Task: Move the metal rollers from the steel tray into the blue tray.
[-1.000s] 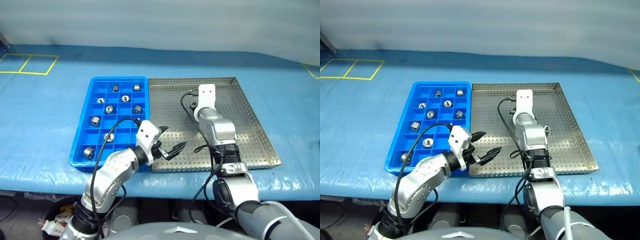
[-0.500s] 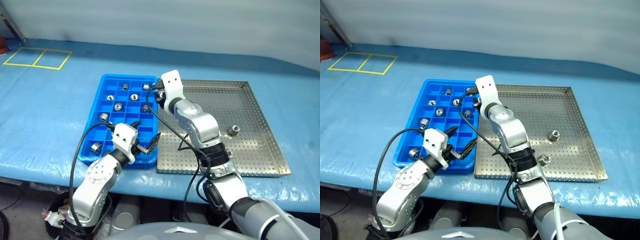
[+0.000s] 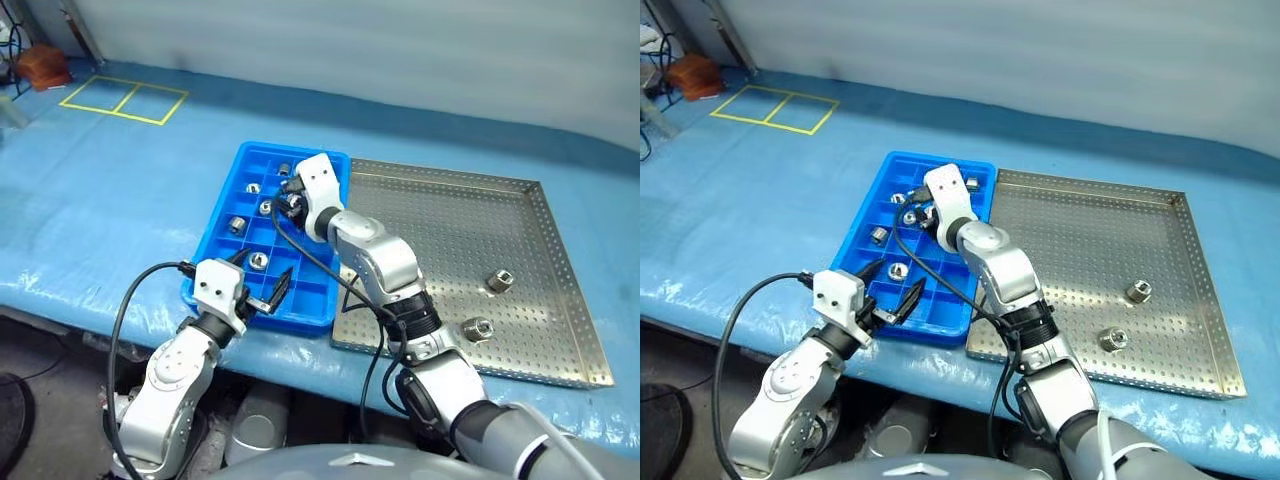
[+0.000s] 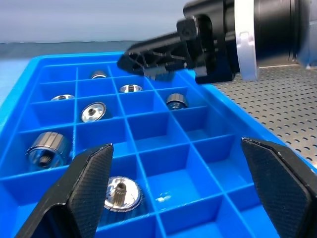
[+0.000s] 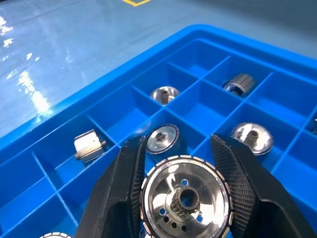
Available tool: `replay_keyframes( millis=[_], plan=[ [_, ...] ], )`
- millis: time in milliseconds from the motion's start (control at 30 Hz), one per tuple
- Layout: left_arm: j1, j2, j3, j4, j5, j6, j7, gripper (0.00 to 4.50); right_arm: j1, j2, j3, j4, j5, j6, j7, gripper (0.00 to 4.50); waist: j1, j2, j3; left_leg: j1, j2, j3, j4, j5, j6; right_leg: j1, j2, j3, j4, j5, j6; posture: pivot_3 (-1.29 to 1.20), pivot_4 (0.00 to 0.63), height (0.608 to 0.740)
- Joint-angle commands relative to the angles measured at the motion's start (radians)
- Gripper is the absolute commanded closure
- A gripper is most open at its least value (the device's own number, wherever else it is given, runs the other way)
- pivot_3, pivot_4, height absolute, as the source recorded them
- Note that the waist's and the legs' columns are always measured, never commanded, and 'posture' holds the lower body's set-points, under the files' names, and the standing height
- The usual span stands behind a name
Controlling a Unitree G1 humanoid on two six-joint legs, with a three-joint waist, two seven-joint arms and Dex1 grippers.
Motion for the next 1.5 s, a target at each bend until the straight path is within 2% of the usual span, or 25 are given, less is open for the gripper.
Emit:
replay_keyframes(
  millis=[33, 200, 433, 500, 700, 733, 900, 1133, 1267, 1500],
  plan=[
    [0.001, 0.005, 0.008, -0.056, -0.014, -0.011, -0.01, 0.0, 0.021, 0.006, 0.015, -0.009, -0.007, -0.033, 0.005, 2.78, 0.02, 0.0, 0.0, -0.001, 0.0, 0.001, 0.0, 0.0, 0.0, -0.001, 0.0, 0.0, 0.0, 0.0, 0.0, 0.54, 0.15, 0.74],
    [0.003, 0.008, 0.005, -0.057, -0.023, -0.008, -0.019, 0.0, 0.066, -0.007, 0.008, -0.042, -0.007, -0.022, 0.009, 2.78, 0.068, 0.0, 0.0, -0.008, 0.0, 0.002, 0.0, 0.0, -0.001, -0.008, 0.0, 0.0, 0.0, 0.0, 0.001, 0.52, 0.15, 0.74],
    [-0.007, 0.012, -0.004, -0.048, -0.038, -0.002, -0.039, 0.0, 0.107, -0.053, -0.013, -0.105, -0.002, 0.009, 0.012, 2.78, 0.102, 0.0, 0.0, -0.009, 0.0, 0.003, 0.0, 0.0, -0.002, -0.01, 0.0, -0.001, 0.0, 0.001, 0.001, 0.49, 0.15, 0.74],
    [-0.012, 0.012, -0.008, -0.044, -0.04, -0.002, -0.042, 0.0, 0.119, -0.062, -0.013, -0.122, -0.003, 0.016, 0.014, 2.03, 0.103, 0.0, 0.0, -0.009, 0.0, 0.003, 0.001, 0.0, -0.002, -0.01, 0.0, -0.001, 0.0, 0.001, 0.001, 0.47, 0.15, 0.74],
    [-0.032, 0.013, -0.02, -0.03, -0.048, 0.001, -0.059, 0.0, 0.137, -0.079, -0.021, -0.19, 0.001, 0.044, 0.01, 0.2, 0.099, 0.0, 0.0, -0.009, 0.0, 0.003, 0.001, 0.0, -0.002, -0.01, 0.0, -0.001, 0.0, 0.001, 0.002, 0.44, 0.15, 0.74],
    [-0.039, 0.013, -0.023, -0.028, -0.049, 0.003, -0.062, 0.0, 0.14, -0.085, -0.026, -0.217, 0.004, 0.048, 0.012, 0.09, 0.099, 0.0, 0.0, -0.009, 0.0, 0.003, 0.001, 0.0, -0.002, -0.01, 0.0, -0.001, 0.0, 0.001, 0.002, 0.44, 0.15, 0.74],
    [-0.067, 0.014, -0.037, -0.022, -0.061, 0.013, -0.087, 0.0, 0.167, -0.121, -0.08, -0.353, 0.01, 0.083, -0.014, 0.09, 0.094, 0.0, 0.0, -0.01, 0.0, 0.001, 0.002, 0.0, -0.002, -0.01, 0.001, -0.002, 0.0, 0.001, 0.002, 0.4, 0.15, 0.74],
    [-0.123, 0.017, -0.087, 0.014, -0.082, 0.037, -0.133, 0.0, 0.224, -0.167, -0.238, -0.498, -0.032, 0.149, -0.153, 0.09, 0.066, 0.0, -0.001, -0.012, 0.0, 0.001, 0.006, 0.0, -0.002, -0.009, 0.0, -0.002, 0.0, 0.001, 0.002, 0.29, 0.15, 0.74],
    [-0.164, 0.015, -0.123, 0.043, -0.094, 0.046, -0.168, 0.0, 0.251, -0.148, -0.319, -0.533, -0.085, 0.174, -0.281, 0.09, 0.019, 0.001, -0.001, -0.012, 0.0, 0.001, 0.006, 0.0, -0.002, -0.009, 0.0, -0.002, 0.001, 0.001, 0.002, 0.24, 0.15, 0.74],
    [-0.219, 0.01, -0.168, 0.085, -0.075, 0.038, -0.193, 0.0, 0.311, -0.114, -0.338, -0.515, -0.164, 0.176, -0.411, 0.09, -0.105, 0.001, -0.002, -0.011, -0.001, 0.0, 0.007, 0.001, -0.001, -0.007, 0.001, -0.001, 0.001, 0.002, 0.002, 0.18, 0.15, 0.74]
  ],
)
